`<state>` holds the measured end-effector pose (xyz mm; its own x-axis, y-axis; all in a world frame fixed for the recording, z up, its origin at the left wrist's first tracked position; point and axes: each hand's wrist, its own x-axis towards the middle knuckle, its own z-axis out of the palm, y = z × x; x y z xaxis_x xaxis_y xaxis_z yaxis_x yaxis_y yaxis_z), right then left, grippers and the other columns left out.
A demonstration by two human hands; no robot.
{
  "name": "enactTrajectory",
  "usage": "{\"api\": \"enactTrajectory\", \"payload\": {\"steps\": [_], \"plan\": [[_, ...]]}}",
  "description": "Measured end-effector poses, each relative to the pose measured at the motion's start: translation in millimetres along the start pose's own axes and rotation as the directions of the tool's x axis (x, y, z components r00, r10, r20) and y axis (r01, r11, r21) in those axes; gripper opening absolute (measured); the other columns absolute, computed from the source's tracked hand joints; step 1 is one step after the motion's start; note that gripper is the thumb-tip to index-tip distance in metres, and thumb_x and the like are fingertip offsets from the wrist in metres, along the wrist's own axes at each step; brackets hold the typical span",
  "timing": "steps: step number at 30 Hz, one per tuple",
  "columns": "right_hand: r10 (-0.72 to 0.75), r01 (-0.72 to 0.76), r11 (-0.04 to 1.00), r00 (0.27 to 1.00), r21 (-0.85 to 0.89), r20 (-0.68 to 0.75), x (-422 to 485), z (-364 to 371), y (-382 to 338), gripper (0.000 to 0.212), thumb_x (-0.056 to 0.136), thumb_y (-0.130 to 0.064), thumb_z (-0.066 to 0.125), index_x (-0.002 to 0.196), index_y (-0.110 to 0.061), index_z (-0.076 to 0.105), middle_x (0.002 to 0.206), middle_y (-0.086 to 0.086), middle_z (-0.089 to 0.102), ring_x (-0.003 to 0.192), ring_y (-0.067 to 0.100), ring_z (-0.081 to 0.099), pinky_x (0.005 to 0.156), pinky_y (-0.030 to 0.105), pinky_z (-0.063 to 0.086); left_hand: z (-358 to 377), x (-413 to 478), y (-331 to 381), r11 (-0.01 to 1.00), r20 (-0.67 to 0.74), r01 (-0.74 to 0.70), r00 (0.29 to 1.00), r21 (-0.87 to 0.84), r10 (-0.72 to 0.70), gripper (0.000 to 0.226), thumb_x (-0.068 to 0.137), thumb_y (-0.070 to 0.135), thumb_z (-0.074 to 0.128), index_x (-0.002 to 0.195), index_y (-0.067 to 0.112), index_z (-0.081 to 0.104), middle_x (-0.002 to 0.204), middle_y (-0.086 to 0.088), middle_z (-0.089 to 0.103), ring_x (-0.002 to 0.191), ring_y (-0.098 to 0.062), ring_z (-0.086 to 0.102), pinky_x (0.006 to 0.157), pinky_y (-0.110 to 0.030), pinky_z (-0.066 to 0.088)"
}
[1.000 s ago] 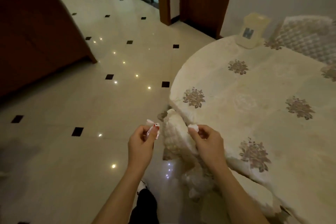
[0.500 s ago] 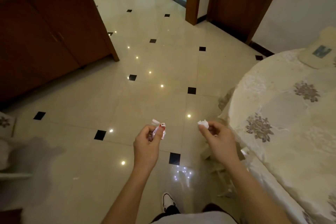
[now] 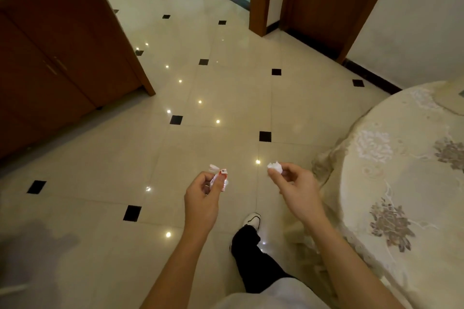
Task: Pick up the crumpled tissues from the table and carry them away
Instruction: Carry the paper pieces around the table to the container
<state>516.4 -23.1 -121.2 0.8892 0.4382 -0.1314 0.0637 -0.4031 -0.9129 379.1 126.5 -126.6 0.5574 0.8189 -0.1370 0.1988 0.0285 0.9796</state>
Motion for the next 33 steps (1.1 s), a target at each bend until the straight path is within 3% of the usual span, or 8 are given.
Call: {"api": "enactTrajectory", "payload": {"steps": [3, 7, 11, 16, 22, 28, 33], "plan": [[0.012, -0.011, 1.000, 0.999, 0.014, -0.039, 54.6, 0.2, -7.7, 0.016, 0.086, -0.044, 0.070, 0.083, -0.028, 0.073, 0.068, -0.008, 0.066, 0.069, 0.008, 0.062, 0.073, 0.045, 0.059, 23.2, 56.5, 14.1, 0.999, 0.036, -0.027, 0.999, 0.031, 0.026, 0.026, 0.090, 0.027, 0.068, 0.066, 0.021, 0.061, 0.068, 0.014, 0.064, 0.060, -0.003, 0.050, 0.057, -0.012, 0.040], [0.030, -0.025, 0.998, 0.996, 0.062, -0.080, 130.9, -10.3, -17.6, 0.015, 0.089, -0.040, 0.068, 0.084, -0.027, 0.072, 0.063, -0.016, 0.061, 0.064, 0.002, 0.056, 0.069, 0.041, 0.058, 58.3, 131.7, 36.8, 0.998, 0.070, -0.035, 0.997, 0.047, 0.032, 0.024, 0.090, 0.026, 0.068, 0.067, 0.023, 0.062, 0.071, 0.014, 0.065, 0.054, -0.001, 0.045, 0.055, -0.021, 0.037], [0.062, -0.046, 0.995, 0.981, 0.087, -0.185, 192.6, -33.3, -20.1, 0.011, 0.088, -0.034, 0.071, 0.087, -0.023, 0.073, 0.069, -0.006, 0.063, 0.066, 0.008, 0.057, 0.070, 0.045, 0.058, 102.3, 194.4, 58.9, 0.995, 0.134, -0.047, 0.990, 0.087, 0.036, 0.023, 0.090, 0.030, 0.067, 0.068, 0.026, 0.063, 0.070, 0.011, 0.066, 0.052, 0.000, 0.044, 0.056, -0.023, 0.038], [0.098, -0.083, 0.994, 0.957, 0.064, -0.273, 246.3, -59.6, -13.3, 0.013, 0.088, -0.039, 0.070, 0.087, -0.027, 0.072, 0.074, 0.002, 0.068, 0.071, 0.020, 0.063, 0.067, 0.035, 0.055, 158.2, 252.2, 78.5, 0.992, 0.231, -0.051, 0.973, 0.112, 0.024, 0.025, 0.091, 0.033, 0.066, 0.067, 0.028, 0.063, 0.067, 0.011, 0.063, 0.051, -0.001, 0.042, 0.057, -0.025, 0.037], [0.166, -0.144, 0.986, 0.919, 0.088, -0.358, 314.4, -78.7, -2.7, 0.012, 0.086, -0.043, 0.070, 0.088, -0.031, 0.072, 0.070, -0.008, 0.067, 0.068, 0.010, 0.063, 0.064, 0.026, 0.050, 227.1, 314.1, 94.8, 0.993, 0.346, -0.064, 0.938, 0.104, 0.024, 0.024, 0.091, 0.032, 0.065, 0.072, 0.019, 0.064, 0.062, 0.014, 0.058, 0.052, -0.006, 0.041, 0.058, -0.030, 0.037], [0.150, -0.126, 0.988, 0.890, 0.085, -0.431, 411.4, -98.2, -8.6, 0.015, 0.087, -0.046, 0.068, 0.082, -0.032, 0.070, 0.064, -0.016, 0.062, 0.061, 0.004, 0.057, 0.056, 0.013, 0.043, 297.8, 406.9, 115.6, 0.992, 0.453, -0.082, 0.891, 0.092, 0.031, 0.026, 0.092, 0.033, 0.064, 0.072, 0.017, 0.064, 0.078, 0.001, 0.067, 0.055, -0.009, 0.042, 0.059, -0.031, 0.038], [0.149, -0.111, 0.988, 0.859, 0.106, -0.490, 504.2, -119.7, -27.9, 0.016, 0.089, -0.040, 0.068, 0.088, -0.024, 0.071, 0.066, -0.018, 0.061, 0.063, 0.003, 0.055, 0.058, 0.013, 0.042, 374.3, 498.4, 144.5, 0.985, 0.555, -0.116, 0.832, 0.127, 0.027, 0.028, 0.091, 0.036, 0.065, 0.066, 0.023, 0.061, 0.060, 0.014, 0.058, 0.048, -0.002, 0.042, 0.056, -0.025, 0.038]]}}
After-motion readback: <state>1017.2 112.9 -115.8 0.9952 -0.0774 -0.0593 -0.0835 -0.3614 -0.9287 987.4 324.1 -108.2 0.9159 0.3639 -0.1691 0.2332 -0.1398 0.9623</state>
